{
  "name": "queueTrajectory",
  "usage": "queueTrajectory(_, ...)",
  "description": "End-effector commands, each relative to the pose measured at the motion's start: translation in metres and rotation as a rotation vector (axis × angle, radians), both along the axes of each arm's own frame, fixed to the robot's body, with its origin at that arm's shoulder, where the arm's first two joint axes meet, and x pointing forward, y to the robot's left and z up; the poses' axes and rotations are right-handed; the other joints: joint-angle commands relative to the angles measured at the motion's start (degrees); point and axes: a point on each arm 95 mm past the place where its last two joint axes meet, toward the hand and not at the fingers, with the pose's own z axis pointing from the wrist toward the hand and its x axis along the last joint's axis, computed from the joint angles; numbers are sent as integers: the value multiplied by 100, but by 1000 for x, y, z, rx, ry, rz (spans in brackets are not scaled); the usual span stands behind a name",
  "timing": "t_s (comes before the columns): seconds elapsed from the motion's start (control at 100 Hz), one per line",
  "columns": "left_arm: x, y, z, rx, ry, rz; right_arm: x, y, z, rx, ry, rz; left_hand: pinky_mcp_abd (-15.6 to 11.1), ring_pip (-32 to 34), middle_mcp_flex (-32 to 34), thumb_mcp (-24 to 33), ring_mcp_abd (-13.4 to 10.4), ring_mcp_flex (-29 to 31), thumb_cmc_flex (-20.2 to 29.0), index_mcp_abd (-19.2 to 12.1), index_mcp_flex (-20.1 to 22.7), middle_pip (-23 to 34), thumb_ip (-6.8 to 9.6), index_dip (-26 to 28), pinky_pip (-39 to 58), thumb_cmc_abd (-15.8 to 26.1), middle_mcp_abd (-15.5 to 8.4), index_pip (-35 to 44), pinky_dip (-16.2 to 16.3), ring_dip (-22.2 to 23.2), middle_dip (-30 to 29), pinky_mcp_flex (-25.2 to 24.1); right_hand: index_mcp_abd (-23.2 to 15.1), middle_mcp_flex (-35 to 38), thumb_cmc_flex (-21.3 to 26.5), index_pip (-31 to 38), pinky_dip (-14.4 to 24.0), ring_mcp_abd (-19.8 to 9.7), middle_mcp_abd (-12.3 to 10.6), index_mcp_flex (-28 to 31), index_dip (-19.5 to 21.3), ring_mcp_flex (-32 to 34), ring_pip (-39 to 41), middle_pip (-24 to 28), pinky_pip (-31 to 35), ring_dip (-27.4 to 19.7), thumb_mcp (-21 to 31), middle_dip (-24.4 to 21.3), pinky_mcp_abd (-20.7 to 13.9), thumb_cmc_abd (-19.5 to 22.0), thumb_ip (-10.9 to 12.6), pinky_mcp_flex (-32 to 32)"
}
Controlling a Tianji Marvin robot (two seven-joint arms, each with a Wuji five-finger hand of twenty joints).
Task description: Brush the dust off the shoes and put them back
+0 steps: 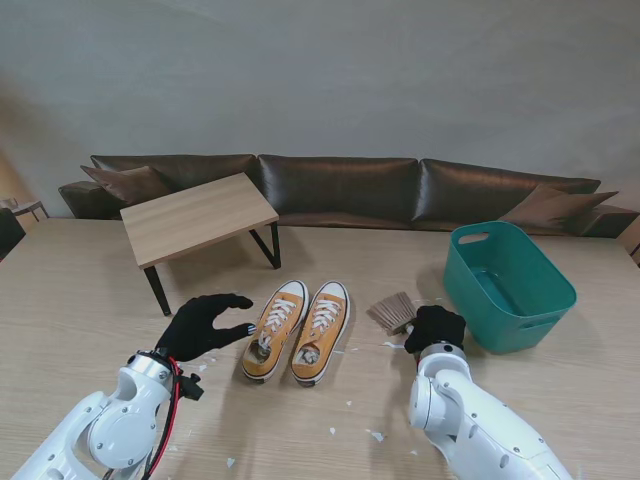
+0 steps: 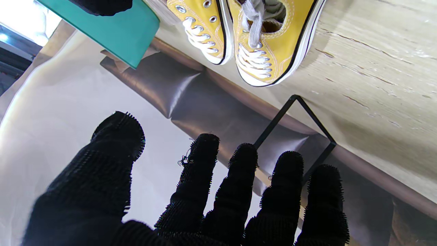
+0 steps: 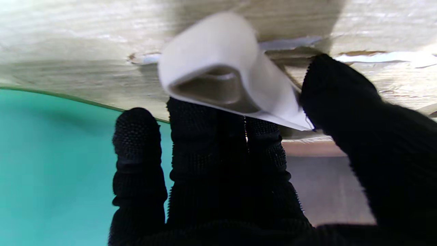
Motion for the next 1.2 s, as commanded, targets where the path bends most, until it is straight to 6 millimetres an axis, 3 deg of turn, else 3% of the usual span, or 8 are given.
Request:
queueTrajectory(0.0,-1,-4,0,-7,15,-16,-10,1,-20,4,70,2,113,91,145,-77,61,273,134,48,74,20,162,32,-154,172,45,22,58,70,43,11,-649,301,541,294,-68,-152,-182,370,-706,344,564,-26,445,277,162,215,-124,-423,-225,388)
queueTrajectory(0.14,-2,-5,0,-9,17,-16,-10,1,-24,7,65,-8,118,104,168,-87,66,290,138,65,98,23,161,41,-149,209,71,28,67,84,53,6,-699,728,818,762,110,-349,-147,898,-1065,571,1834,283,790,854,206,647,-180,86,-153,691)
queueTrajectory(0.27,-2,-5,0,-14,19,-15,-11,0,-25,18,70,-8,121,112,167,-99,80,297,148,75,124,17,163,47,-151,253,97,35,72,95,59,-5,-352,501,843,858,107,-335,114,855,-912,564,1906,690,721,836,167,1185,-122,706,41,568)
queueTrajectory(0.43,-2,-6,-1,-20,27,-15,-15,-1,-25,38,93,-14,141,125,188,-127,106,309,167,99,126,21,166,50,-159,318,138,31,78,110,70,-20,96,-739,742,1281,188,-569,52,-230,1606,-305,2700,1898,503,1087,1,2598,-87,2125,-31,-243)
queueTrajectory(0.57,-2,-7,-1,-28,32,-15,-17,0,-25,26,104,-7,159,134,190,-167,131,317,189,108,139,15,170,51,-182,371,164,27,82,124,76,-24,258,-1377,699,1991,319,-610,-98,-991,2145,-722,2989,2448,501,1085,-300,2838,-149,2778,-102,-561)
queueTrajectory(0.96,-3,-9,0,-46,36,-7,-20,3,-27,71,67,-31,204,165,207,-267,181,339,242,154,196,4,185,66,-319,508,265,41,100,165,96,16,551,-1236,595,2367,320,-427,-39,-1150,1894,-364,2704,2374,377,844,-108,2446,-24,2504,-99,-129)
queueTrajectory(1.06,-3,-9,0,-51,38,-4,-19,3,-23,60,6,-30,218,170,203,-287,206,339,271,176,196,1,190,66,-384,532,312,36,104,174,98,32,506,-793,306,2481,290,-349,-135,-1010,1950,74,2184,1961,411,664,104,1912,61,2481,-203,228)
queueTrajectory(1.19,-3,-9,0,-56,35,-2,-17,3,-17,63,-45,-31,238,184,201,-357,224,345,295,186,208,0,199,66,-601,574,329,30,124,195,109,124,101,202,400,2280,-74,-307,-69,-654,1410,551,835,822,273,305,671,425,116,1722,-251,1126)
